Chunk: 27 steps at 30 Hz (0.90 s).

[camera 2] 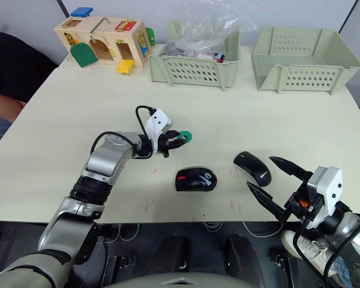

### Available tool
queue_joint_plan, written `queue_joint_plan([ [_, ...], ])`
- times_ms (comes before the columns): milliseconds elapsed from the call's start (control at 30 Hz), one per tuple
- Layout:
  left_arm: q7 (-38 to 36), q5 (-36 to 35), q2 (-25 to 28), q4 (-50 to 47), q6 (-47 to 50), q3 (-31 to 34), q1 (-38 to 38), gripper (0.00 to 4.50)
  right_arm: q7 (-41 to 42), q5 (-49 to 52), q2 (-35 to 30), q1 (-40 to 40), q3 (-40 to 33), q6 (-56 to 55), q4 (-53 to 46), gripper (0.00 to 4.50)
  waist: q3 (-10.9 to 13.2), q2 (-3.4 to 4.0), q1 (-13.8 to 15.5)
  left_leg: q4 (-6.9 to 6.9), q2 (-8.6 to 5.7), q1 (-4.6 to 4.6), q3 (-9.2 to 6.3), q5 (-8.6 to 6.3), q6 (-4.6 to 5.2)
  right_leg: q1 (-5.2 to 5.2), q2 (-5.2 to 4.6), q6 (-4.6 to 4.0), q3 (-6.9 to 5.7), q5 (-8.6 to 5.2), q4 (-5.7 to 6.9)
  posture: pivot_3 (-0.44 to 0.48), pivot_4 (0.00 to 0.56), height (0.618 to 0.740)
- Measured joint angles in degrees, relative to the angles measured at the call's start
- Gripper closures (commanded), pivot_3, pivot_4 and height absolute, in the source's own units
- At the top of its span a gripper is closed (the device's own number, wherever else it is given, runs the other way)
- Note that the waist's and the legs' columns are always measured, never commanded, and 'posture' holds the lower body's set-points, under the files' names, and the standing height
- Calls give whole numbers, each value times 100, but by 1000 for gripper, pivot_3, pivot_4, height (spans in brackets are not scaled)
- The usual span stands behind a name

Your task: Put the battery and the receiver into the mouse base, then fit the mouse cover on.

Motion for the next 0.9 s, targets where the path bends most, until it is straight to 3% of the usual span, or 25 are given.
queue_joint_plan([
  [833, -28, 234, -105, 213, -100, -62, -123, 2629, -107, 1, 2, 82, 2, -1, -130, 0, 0, 0, -1, 2, 0, -1, 0, 0, 0, 0, 0, 0, -1, 0, 1, 0, 150, 740],
  [900, -34, 243, -104, 208, -102, -68, -123, 3136, -112, 1, 2, 90, 2, -1, -133, 0, 0, 0, -1, 2, -1, -1, 0, 0, 0, 0, 0, 0, -1, 0, 1, 0, 150, 740],
])
